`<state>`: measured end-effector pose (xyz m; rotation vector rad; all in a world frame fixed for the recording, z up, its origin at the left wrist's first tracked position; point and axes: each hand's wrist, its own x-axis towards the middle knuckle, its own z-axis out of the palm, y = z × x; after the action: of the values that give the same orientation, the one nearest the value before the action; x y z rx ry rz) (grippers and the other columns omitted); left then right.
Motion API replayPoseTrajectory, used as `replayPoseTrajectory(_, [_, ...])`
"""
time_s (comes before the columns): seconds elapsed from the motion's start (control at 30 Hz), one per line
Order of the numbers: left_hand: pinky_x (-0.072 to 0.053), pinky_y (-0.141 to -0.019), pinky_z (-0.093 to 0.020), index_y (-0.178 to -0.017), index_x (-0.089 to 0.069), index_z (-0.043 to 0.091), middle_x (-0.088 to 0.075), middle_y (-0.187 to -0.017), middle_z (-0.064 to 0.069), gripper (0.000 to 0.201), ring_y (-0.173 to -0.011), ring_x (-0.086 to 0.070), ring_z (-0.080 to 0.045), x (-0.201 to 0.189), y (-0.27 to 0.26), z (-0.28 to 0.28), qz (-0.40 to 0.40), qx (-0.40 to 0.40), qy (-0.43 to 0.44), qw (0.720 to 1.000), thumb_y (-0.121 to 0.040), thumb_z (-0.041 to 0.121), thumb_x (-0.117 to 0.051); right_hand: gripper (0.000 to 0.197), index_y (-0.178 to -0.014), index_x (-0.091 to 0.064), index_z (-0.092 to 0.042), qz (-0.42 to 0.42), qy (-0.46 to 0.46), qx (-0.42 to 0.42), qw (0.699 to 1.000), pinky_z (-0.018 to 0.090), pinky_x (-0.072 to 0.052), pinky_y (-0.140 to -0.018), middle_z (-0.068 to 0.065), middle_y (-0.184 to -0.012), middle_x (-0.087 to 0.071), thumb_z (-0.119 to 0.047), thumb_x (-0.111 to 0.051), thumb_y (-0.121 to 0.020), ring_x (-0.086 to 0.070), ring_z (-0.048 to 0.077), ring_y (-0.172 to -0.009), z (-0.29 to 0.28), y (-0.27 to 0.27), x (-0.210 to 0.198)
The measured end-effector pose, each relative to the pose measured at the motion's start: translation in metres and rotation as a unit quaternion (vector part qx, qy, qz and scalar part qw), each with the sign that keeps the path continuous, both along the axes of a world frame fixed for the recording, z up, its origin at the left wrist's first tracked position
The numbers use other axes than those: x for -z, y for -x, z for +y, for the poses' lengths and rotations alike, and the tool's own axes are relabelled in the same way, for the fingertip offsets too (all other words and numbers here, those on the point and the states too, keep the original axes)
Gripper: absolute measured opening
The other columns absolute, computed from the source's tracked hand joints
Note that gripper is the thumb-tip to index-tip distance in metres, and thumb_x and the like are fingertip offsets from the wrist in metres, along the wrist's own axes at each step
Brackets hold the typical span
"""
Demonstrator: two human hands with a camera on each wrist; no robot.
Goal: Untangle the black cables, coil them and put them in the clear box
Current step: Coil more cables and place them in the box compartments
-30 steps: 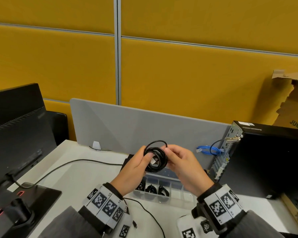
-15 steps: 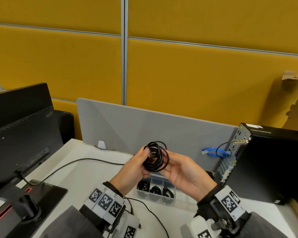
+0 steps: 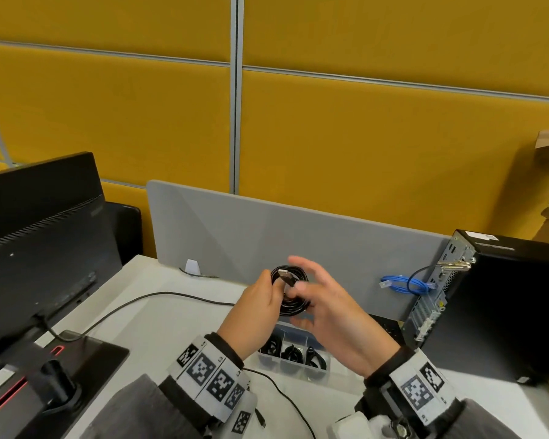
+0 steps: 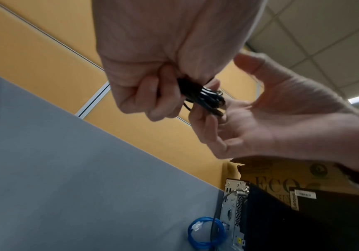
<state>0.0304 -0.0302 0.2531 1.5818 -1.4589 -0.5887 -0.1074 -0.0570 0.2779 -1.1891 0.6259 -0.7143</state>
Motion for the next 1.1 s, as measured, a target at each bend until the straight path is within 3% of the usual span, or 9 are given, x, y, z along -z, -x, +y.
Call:
replayPoseTrajectory(0.17, [-0.052,-0.079,-0.044,-0.104,-0.047,0.010,-0.063,-0.096,-0.009,0.027,-0.088,-0.062,-0.025,0.010,0.006,-0.003,-0.025,0.018,-0.018,0.999,-0.100,0.029,-0.028,0.018,-0.099,-0.069,-0.024,0.046,0.094,0.095,0.990,0.023,-0.053,-0.075,0.001,-0.101,-0.069,-0.013,-0.065,-0.085,-0.066,0.016,-0.093,-0.001,-0.006,0.010])
replayPoseTrajectory(0.27, [-0.051,-0.079,-0.043,-0.105,-0.047,0.010,-0.063,-0.097,-0.010,0.027,-0.089,-0.062,-0.026,0.015,0.005,-0.006,-0.043,0.019,-0.021,0.999,-0.100,0.029,-0.028,0.015,-0.090,-0.072,-0.033,0.173,0.286,0.161,0.929,0.004,-0.040,-0.079,-0.012,-0.109,-0.059,-0.021,-0.068,-0.083,-0.054,-0.003,-0.101,-0.009,-0.004,0.018])
replayPoseTrajectory(0.43, [-0.050,-0.081,-0.041,-0.102,-0.047,0.007,-0.063,-0.097,-0.009,0.033,-0.091,-0.061,-0.023,0.015,-0.007,-0.014,-0.049,-0.001,-0.057,0.997,-0.100,0.036,-0.031,0.003,-0.082,-0.070,-0.019,0.184,0.535,0.241,0.788,0.011,-0.043,-0.071,-0.010,-0.083,-0.060,-0.022,-0.070,-0.081,-0.055,0.003,-0.082,-0.010,0.010,0.014])
replayPoseTrajectory(0.6, [-0.045,-0.076,-0.032,-0.082,-0.051,0.014,-0.060,-0.082,-0.001,0.023,-0.080,-0.057,-0.015,0.007,-0.020,-0.012,0.127,0.031,0.009,0.991,-0.097,0.029,-0.042,0.008,-0.079,-0.060,-0.018,0.280,0.522,0.227,0.773,0.013,-0.047,-0.068,-0.014,-0.076,-0.058,-0.021,-0.066,-0.085,-0.056,0.002,-0.076,-0.015,0.035,0.004])
replayPoseTrajectory(0.7, [-0.045,-0.078,-0.032,-0.080,-0.049,0.014,-0.057,-0.074,0.008,0.022,-0.078,-0.055,-0.011,0.004,-0.015,-0.008,0.244,0.093,0.030,0.965,-0.098,0.024,-0.042,0.018,-0.112,-0.056,-0.025,0.426,0.518,0.081,0.737,0.020,-0.048,-0.087,-0.019,-0.101,-0.055,-0.022,-0.052,-0.094,-0.056,-0.002,-0.087,-0.006,0.035,0.000])
replayPoseTrajectory(0.83, [-0.041,-0.065,-0.023,-0.086,-0.046,0.010,-0.054,-0.069,0.004,0.022,-0.064,-0.050,-0.006,0.015,-0.010,-0.013,0.053,0.047,0.025,0.997,-0.097,0.029,-0.042,0.017,-0.106,-0.058,-0.029,0.471,0.584,-0.010,0.661,0.026,-0.040,-0.081,-0.013,-0.095,-0.045,-0.020,-0.049,-0.096,-0.050,0.009,-0.087,0.013,0.025,-0.009])
replayPoseTrajectory(0.97, [-0.045,-0.069,-0.029,-0.088,-0.047,0.013,-0.058,-0.077,-0.001,0.024,-0.071,-0.055,-0.014,0.022,-0.013,-0.006,-0.007,0.077,-0.023,0.997,-0.098,0.033,-0.038,0.027,-0.078,-0.068,-0.027,0.450,0.686,0.163,0.548,0.024,-0.031,-0.054,-0.010,-0.068,-0.047,-0.013,-0.085,-0.061,-0.037,0.010,-0.066,-0.005,0.038,-0.018])
replayPoseTrajectory(1.03, [-0.039,-0.064,-0.019,-0.080,-0.044,0.016,-0.046,-0.063,0.009,0.023,-0.059,-0.043,-0.004,0.012,-0.008,0.002,0.114,0.166,-0.035,0.979,-0.099,0.027,-0.035,0.022,-0.085,-0.070,-0.019,0.401,0.680,0.209,0.577,0.018,-0.030,-0.056,-0.005,-0.071,-0.044,-0.008,-0.080,-0.069,-0.035,0.010,-0.070,-0.021,0.042,-0.014])
replayPoseTrajectory(1.1, [-0.037,-0.063,-0.012,-0.079,-0.043,0.016,-0.044,-0.058,0.013,0.024,-0.057,-0.040,0.000,0.004,-0.005,0.007,0.198,0.216,-0.032,0.956,-0.098,0.027,-0.034,0.013,-0.093,-0.071,-0.019,0.327,0.601,0.236,0.691,0.012,-0.037,-0.062,-0.006,-0.077,-0.044,-0.011,-0.068,-0.082,-0.043,0.006,-0.070,-0.028,0.041,-0.004])
